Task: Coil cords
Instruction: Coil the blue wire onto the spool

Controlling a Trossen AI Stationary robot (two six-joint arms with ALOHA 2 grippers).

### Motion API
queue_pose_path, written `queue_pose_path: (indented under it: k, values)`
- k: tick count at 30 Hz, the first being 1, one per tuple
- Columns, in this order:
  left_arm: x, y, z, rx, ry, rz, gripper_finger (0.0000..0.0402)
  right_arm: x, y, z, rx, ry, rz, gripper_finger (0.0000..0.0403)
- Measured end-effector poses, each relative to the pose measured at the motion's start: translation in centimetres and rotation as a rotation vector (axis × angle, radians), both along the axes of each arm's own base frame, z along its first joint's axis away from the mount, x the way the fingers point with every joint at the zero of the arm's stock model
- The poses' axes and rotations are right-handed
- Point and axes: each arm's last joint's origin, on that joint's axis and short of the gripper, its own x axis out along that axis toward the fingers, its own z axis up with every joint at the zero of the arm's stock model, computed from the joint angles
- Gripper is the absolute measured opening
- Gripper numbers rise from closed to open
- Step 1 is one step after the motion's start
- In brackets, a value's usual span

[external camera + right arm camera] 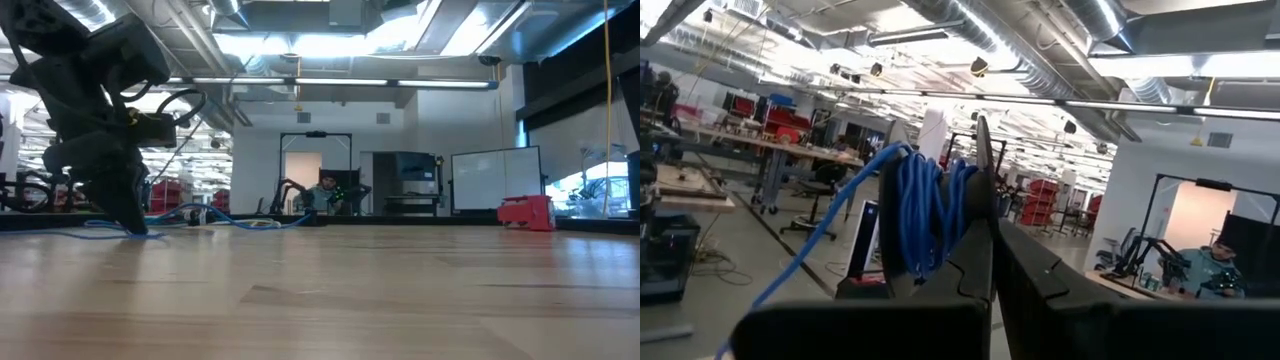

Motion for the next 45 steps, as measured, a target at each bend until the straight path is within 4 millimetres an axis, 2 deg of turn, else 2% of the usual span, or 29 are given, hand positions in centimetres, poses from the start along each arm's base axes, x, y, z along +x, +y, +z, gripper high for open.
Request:
queue_pose_path:
  k: [3,6,10,15,18,21,29,34,40,45]
  values:
    - [0.1,0.0,0.0,-0.029,-0.018,0.058,0.0020,0.6,0.2,-0.4,-0.006,0.027,0.001,0.0010]
    - [0.1,0.0,0.0,-0.053,-0.026,0.094,0.0055,0.9,0.3,-0.5,-0.009,0.038,0.001,0.0010]
    - [0.2,-0.1,0.4,-0.048,-0.020,0.043,0.0105,1.1,0.3,-0.8,-0.012,0.064,0.002,0.0010]
    - [-0.7,-0.1,3.0,-0.047,0.104,0.021,0.0137,1.3,0.3,-1.4,0.000,0.134,-0.026,0.0010]
    - [-0.6,-0.1,5.6,-0.053,0.062,0.032,0.0141,1.5,0.3,-1.9,0.010,0.171,-0.040,0.0010]
    - [-1.2,0.0,7.1,-0.053,0.038,0.032,0.0141,1.6,0.3,-2.2,0.015,0.197,-0.056,0.0010]
    - [-1.2,0.0,10.9,0.002,-0.240,-0.080,0.0141,2.5,0.6,-3.4,0.004,0.293,-0.037,0.0010]
    - [0.3,-0.1,13.3,0.146,-0.531,-0.225,0.0141,4.3,0.8,-5.7,-0.013,0.448,-0.020,0.0010]
    - [2.1,0.2,16.1,0.310,-0.829,-0.292,0.0141,7.0,-0.5,-9.3,0.051,0.497,0.009,0.0010]
    - [3.4,0.4,16.1,0.365,-0.880,-0.297,0.0141,9.1,-3.1,-12.5,0.146,0.467,0.096,0.0010]
